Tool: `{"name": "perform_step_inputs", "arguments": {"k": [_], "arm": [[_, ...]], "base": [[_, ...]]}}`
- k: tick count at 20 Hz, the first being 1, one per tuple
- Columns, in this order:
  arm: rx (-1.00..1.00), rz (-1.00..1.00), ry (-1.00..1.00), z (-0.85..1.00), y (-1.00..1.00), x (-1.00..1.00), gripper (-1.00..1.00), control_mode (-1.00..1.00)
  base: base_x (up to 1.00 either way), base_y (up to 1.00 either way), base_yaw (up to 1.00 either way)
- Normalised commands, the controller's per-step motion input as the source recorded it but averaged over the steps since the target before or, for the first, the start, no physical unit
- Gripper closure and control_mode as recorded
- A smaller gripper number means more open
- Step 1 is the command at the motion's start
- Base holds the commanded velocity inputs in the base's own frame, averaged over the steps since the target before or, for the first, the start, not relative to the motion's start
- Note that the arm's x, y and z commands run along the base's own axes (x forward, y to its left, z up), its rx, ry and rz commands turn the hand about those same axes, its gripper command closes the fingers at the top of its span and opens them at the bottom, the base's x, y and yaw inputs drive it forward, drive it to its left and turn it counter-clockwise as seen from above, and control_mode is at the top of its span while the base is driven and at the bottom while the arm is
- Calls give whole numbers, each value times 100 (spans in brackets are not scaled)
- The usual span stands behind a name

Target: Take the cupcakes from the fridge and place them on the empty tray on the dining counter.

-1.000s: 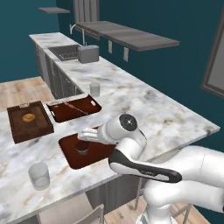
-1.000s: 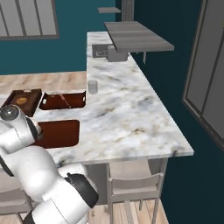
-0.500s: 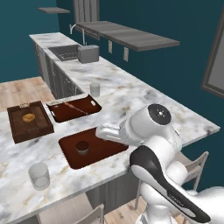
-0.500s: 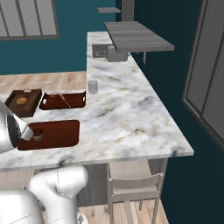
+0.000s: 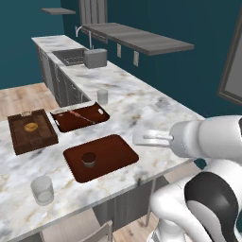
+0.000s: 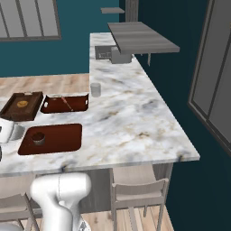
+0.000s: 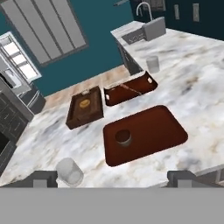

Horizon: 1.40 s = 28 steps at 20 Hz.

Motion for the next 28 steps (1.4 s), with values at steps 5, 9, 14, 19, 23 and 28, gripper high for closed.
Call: {"name": "perform_step_inputs", "arguments": {"k": [5, 9, 14, 19, 23, 28], "arm": [[3, 29, -15, 18, -45, -44, -100, -100], [2, 8, 6, -1, -19, 13, -100, -100], [0, 0, 0, -5, -7, 14, -100, -100], [0, 0, 0, -3, 0, 1, -100, -100], [0, 0, 0, 0, 0, 2, -100, 100], [0, 0, 0, 0, 0, 0, -100, 100]], "base": [[0, 0, 0], [0, 0, 0], [0, 0, 0], [0, 0, 0], [0, 0, 0], [-34, 5, 4]]}}
